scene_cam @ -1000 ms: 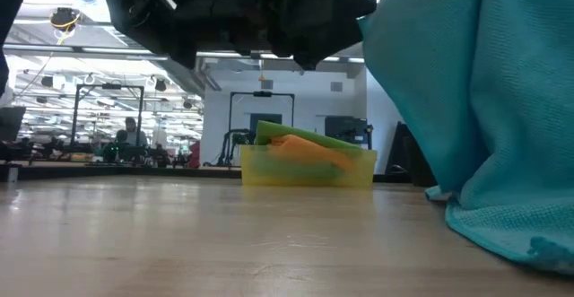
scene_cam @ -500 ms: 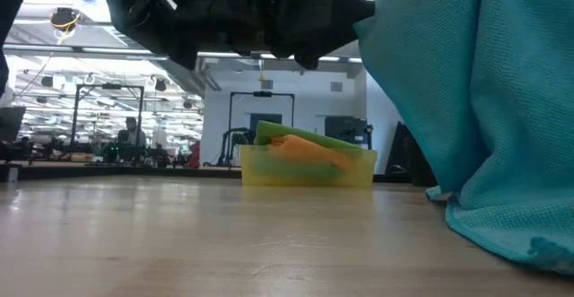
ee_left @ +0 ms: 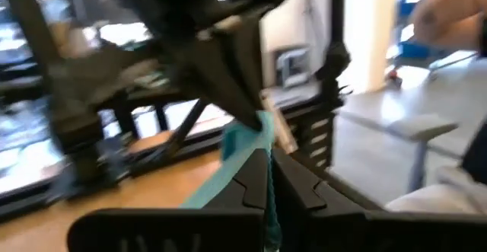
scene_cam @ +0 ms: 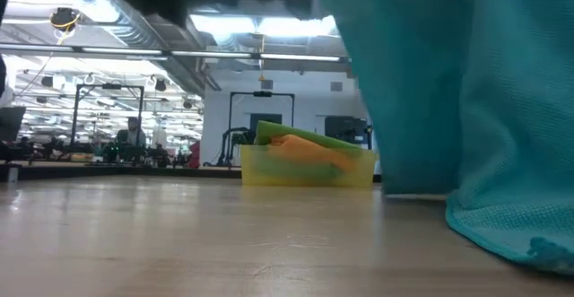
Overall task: Fold microfiber towels
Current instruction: Fold the blue microfiber towel
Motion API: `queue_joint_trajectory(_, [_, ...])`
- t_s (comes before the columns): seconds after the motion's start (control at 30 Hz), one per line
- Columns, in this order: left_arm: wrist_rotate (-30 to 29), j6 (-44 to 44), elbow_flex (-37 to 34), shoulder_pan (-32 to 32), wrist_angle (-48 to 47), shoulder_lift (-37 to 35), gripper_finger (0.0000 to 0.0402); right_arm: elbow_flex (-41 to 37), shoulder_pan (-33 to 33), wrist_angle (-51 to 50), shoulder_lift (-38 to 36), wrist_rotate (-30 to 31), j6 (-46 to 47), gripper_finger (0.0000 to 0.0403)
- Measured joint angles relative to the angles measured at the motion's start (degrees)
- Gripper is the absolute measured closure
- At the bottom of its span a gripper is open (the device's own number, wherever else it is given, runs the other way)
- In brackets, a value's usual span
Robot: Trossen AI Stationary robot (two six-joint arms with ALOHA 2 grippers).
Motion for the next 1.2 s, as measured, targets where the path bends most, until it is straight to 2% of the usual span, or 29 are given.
queue_joint_trajectory(0.17, [-10.21,4.10,0.02,-0.23,-19.08,-12.02,0.0401,0.01,0.13,1.37,0.00,2.19,0.68,0.0386])
queue_joint_trajectory(0.3, [-15.75,5.95,0.02,-1.09,-29.25,-20.62,0.0401,0.07,0.11,3.15,0.00,4.39,-0.30,0.0377])
queue_joint_trajectory(0.4, [-17.26,5.99,0.02,-1.76,-33.91,-26.02,0.0401,-0.04,0.27,2.95,0.35,2.56,-1.08,0.0352])
queue_joint_trajectory(0.57, [-17.97,5.93,0.07,-4.05,-43.29,-31.34,0.0401,-0.04,0.01,3.82,3.12,2.22,-0.71,0.0283])
queue_joint_trajectory(0.7, [-18.25,5.70,0.07,-6.82,-52.32,-32.62,0.0401,-0.04,0.16,4.12,6.78,0.68,-0.11,0.0237])
queue_joint_trajectory(0.8, [-18.14,3.52,0.07,-9.04,-59.42,-32.56,0.0401,-0.04,0.12,5.76,10.83,-2.51,-0.56,0.0221])
queue_joint_trajectory(1.0, [-18.35,-5.79,0.02,-13.83,-68.86,-30.40,0.0401,-0.04,0.38,12.11,20.09,-11.83,-0.85,0.0217])
queue_joint_trajectory(1.1, [-18.29,-9.75,-0.02,-16.59,-70.83,-28.15,0.0401,-0.04,0.42,10.84,22.95,-13.62,-1.99,0.0217])
queue_joint_trajectory(1.2, [-18.28,-13.06,-1.06,-19.31,-70.23,-25.53,0.0401,-0.04,-0.19,9.59,23.48,-12.66,-3.34,0.0218])
